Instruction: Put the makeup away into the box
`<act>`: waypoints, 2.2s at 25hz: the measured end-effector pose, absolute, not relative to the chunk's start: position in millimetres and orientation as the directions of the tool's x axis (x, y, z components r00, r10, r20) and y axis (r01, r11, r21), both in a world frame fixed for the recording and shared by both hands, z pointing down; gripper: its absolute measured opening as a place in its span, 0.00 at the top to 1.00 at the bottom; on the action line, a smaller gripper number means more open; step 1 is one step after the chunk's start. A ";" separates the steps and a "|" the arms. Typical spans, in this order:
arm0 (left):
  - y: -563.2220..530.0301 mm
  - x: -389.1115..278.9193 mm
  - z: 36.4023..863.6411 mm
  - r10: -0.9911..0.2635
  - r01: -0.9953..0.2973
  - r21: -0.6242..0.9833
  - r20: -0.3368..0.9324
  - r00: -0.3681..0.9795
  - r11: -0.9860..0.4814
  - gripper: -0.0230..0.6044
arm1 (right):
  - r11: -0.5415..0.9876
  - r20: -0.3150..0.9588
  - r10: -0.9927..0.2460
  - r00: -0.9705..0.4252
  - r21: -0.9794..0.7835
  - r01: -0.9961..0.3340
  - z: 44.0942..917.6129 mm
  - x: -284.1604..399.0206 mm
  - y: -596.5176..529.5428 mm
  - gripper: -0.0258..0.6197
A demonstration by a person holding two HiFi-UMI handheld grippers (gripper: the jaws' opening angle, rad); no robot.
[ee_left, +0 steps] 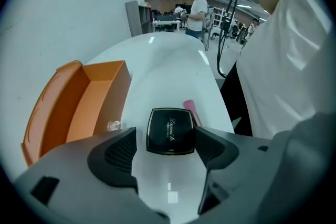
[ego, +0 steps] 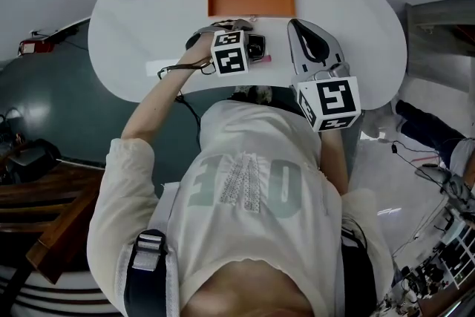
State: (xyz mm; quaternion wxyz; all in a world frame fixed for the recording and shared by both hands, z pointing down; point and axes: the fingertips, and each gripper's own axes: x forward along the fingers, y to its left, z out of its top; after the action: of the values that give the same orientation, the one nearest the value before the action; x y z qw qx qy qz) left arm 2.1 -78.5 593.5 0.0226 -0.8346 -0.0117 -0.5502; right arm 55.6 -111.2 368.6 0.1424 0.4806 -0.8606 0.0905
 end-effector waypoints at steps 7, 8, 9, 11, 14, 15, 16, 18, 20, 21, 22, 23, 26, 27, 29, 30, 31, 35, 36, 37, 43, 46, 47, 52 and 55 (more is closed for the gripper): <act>-78.5 8.7 604.2 0.038 0.071 0.013 0.933 0.358 -0.997 0.43 | 0.522 0.350 -0.796 -0.494 -0.016 -0.853 374.3 55.1 -109.2 0.96; -77.8 8.5 606.5 0.049 0.080 0.023 0.937 0.347 -0.997 0.43 | 0.522 0.351 -0.796 -0.494 -0.016 -0.853 374.7 54.8 -109.2 0.96; -77.2 8.3 607.9 0.060 0.086 0.033 0.940 0.337 -0.996 0.43 | 0.522 0.353 -0.795 -0.493 -0.016 -0.853 375.1 54.4 -109.1 0.96; -77.0 8.2 608.3 0.078 0.087 0.052 0.943 0.323 -0.995 0.44 | 0.523 0.356 -0.793 -0.493 -0.017 -0.852 375.6 53.8 -108.8 0.96; -78.0 8.3 608.1 0.085 0.084 0.061 0.945 0.315 -0.995 0.44 | 0.523 0.358 -0.792 -0.494 -0.020 -0.852 376.5 52.4 -108.7 0.96; -78.2 8.5 608.2 0.084 0.083 0.061 0.945 0.315 -0.995 0.44 | 0.523 0.359 -0.792 -0.495 -0.021 -0.852 376.8 51.9 -108.5 0.96; -78.2 8.6 608.3 0.084 0.082 0.060 0.945 0.315 -0.995 0.44 | 0.524 0.359 -0.791 -0.495 -0.021 -0.851 377.0 51.5 -108.2 0.96; -78.2 8.7 608.1 0.079 0.071 0.059 0.945 0.317 -0.996 0.44 | 0.526 0.360 -0.790 -0.497 -0.020 -0.850 376.8 50.8 -107.4 0.96; -79.2 8.1 603.6 0.058 0.030 0.051 0.941 0.333 -0.998 0.44 | 0.527 0.357 -0.790 -0.498 -0.019 -0.850 374.9 50.7 -106.7 0.96; -80.4 7.9 598.0 0.039 -0.004 0.043 0.935 0.351 -0.999 0.44 | 0.527 0.354 -0.791 -0.499 -0.019 -0.850 373.3 51.0 -106.5 0.96; -81.8 8.1 589.6 0.014 -0.044 0.033 0.926 0.377 -0.998 0.44 | 0.525 0.349 -0.794 -0.498 -0.020 -0.851 371.6 51.9 -106.4 0.96; -83.4 8.8 578.7 -0.017 -0.090 0.022 0.912 0.409 -0.996 0.45 | 0.520 0.342 -0.799 -0.494 -0.021 -0.854 369.7 53.3 -106.5 0.96; -92.5 10.3 537.1 -0.148 -0.258 -0.014 0.848 0.509 -0.966 0.45 | 0.479 0.320 -0.828 -0.460 -0.022 -0.878 366.3 60.4 -108.8 0.96; -97.4 9.2 522.2 -0.210 -0.328 -0.028 0.820 0.533 -0.944 0.45 | 0.466 0.320 -0.835 -0.448 -0.022 -0.884 367.4 62.4 -109.5 0.96; -108.8 3.1 493.0 -0.347 -0.485 -0.046 0.756 0.555 -0.873 0.45 | 0.447 0.324 -0.842 -0.431 -0.026 -0.894 369.8 63.8 -110.5 0.96; -114.2 -1.3 479.6 -0.413 -0.562 -0.042 0.724 0.553 -0.826 0.45 | 0.440 0.326 -0.845 -0.424 -0.028 -0.898 370.4 63.8 -110.9 0.96; -118.7 -6.1 467.5 -0.470 -0.629 -0.031 0.693 0.547 -0.777 0.45 | 0.434 0.328 -0.846 -0.419 -0.031 -0.900 371.0 63.3 -111.2 0.96; -126.2 -24.3 436.8 -0.611 -0.778 0.022 0.605 0.510 -0.628 0.45 | 0.444 0.333 -0.839 -0.430 -0.039 -0.895 374.2 54.3 -111.3 0.96; -126.7 -27.7 433.0 -0.628 -0.795 0.032 0.594 0.503 -0.606 0.45 | 0.449 0.333 -0.837 -0.434 -0.037 -0.893 374.4 51.6 -111.2 0.96; -127.1 -30.7 430.2 -0.641 -0.808 0.043 0.586 0.496 -0.587 0.45 | 0.453 0.333 -0.835 -0.438 -0.036 -0.891 374.3 49.2 -111.1 0.96; -139.3 -48.5 431.9 -0.693 -0.870 0.081 0.570 0.441 -0.487 0.45 | 0.476 0.331 -0.825 -0.457 -0.029 -0.879 373.6 38.0 -110.1 0.96; -149.2 -56.4 433.7 -0.707 -0.887 0.088 0.571 0.418 -0.453 0.45 | 0.478 0.330 -0.825 -0.458 -0.025 -0.878 373.8 36.8 -108.8 0.96; -154.0 -58.7 435.8 -0.709 -0.893 0.083 0.576 0.406 -0.443 0.45 | 0.479 0.333 -0.824 -0.459 -0.025 -0.878 374.3 36.9 -108.0 0.96; -195.4 -77.6 480.0 -0.674 -0.932 0.048 0.677 0.295 -0.360 0.45 | 0.496 0.352 -0.805 -0.477 -0.041 -0.867 376.6 32.3 -105.1 0.96; -212.5 -78.0 501.5 -0.611 -0.941 0.125 0.732 0.302 -0.316 0.45 | 0.510 0.354 -0.795 -0.493 -0.050 -0.859 375.0 28.2 -100.8 0.96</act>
State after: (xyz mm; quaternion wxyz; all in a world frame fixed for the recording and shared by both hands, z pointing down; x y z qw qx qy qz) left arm -78.0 -212.5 501.5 -0.2812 -0.7563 0.5129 -0.2930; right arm 28.2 -100.8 375.0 0.1441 0.4823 -0.8570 0.1105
